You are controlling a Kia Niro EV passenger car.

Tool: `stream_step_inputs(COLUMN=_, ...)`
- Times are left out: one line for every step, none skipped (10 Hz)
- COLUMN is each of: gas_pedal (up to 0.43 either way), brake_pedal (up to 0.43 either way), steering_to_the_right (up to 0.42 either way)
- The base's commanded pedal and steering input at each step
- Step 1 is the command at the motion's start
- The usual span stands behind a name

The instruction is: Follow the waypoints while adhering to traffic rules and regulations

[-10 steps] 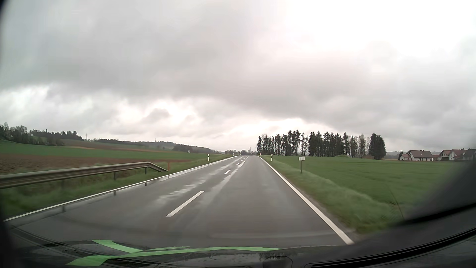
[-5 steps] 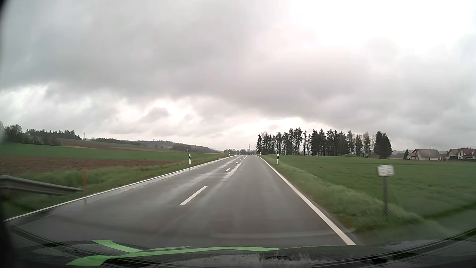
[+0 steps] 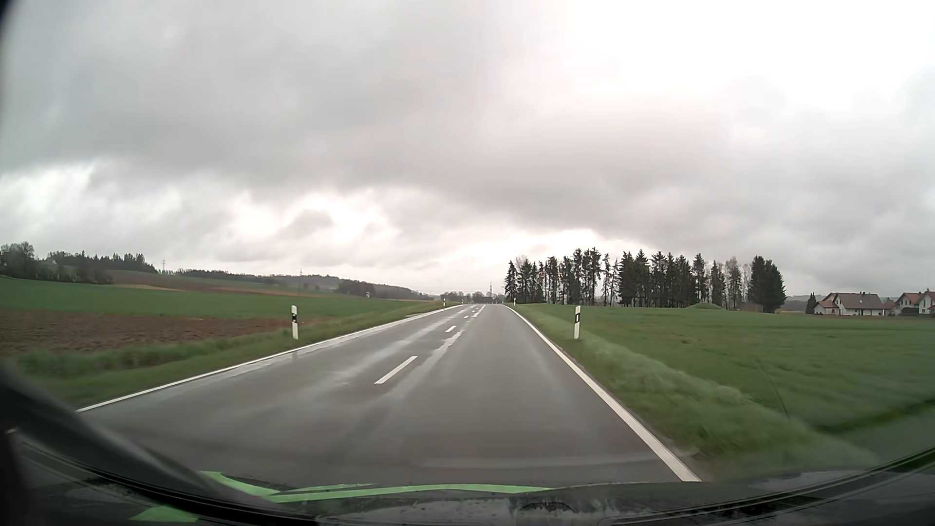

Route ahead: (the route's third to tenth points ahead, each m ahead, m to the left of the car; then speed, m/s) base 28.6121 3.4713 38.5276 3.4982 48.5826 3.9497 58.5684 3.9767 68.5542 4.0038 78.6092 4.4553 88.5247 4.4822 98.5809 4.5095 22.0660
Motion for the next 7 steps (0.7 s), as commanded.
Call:
stream_step_inputs(gas_pedal=0.098, brake_pedal=0.0, steering_to_the_right=0.0)
stream_step_inputs(gas_pedal=0.13, brake_pedal=0.0, steering_to_the_right=0.0)
stream_step_inputs(gas_pedal=0.138, brake_pedal=0.0, steering_to_the_right=-0.001)
stream_step_inputs(gas_pedal=0.138, brake_pedal=0.0, steering_to_the_right=-0.001)
stream_step_inputs(gas_pedal=0.15, brake_pedal=0.0, steering_to_the_right=0.0)
stream_step_inputs(gas_pedal=0.157, brake_pedal=0.0, steering_to_the_right=-0.001)
stream_step_inputs(gas_pedal=0.157, brake_pedal=0.0, steering_to_the_right=-0.001)
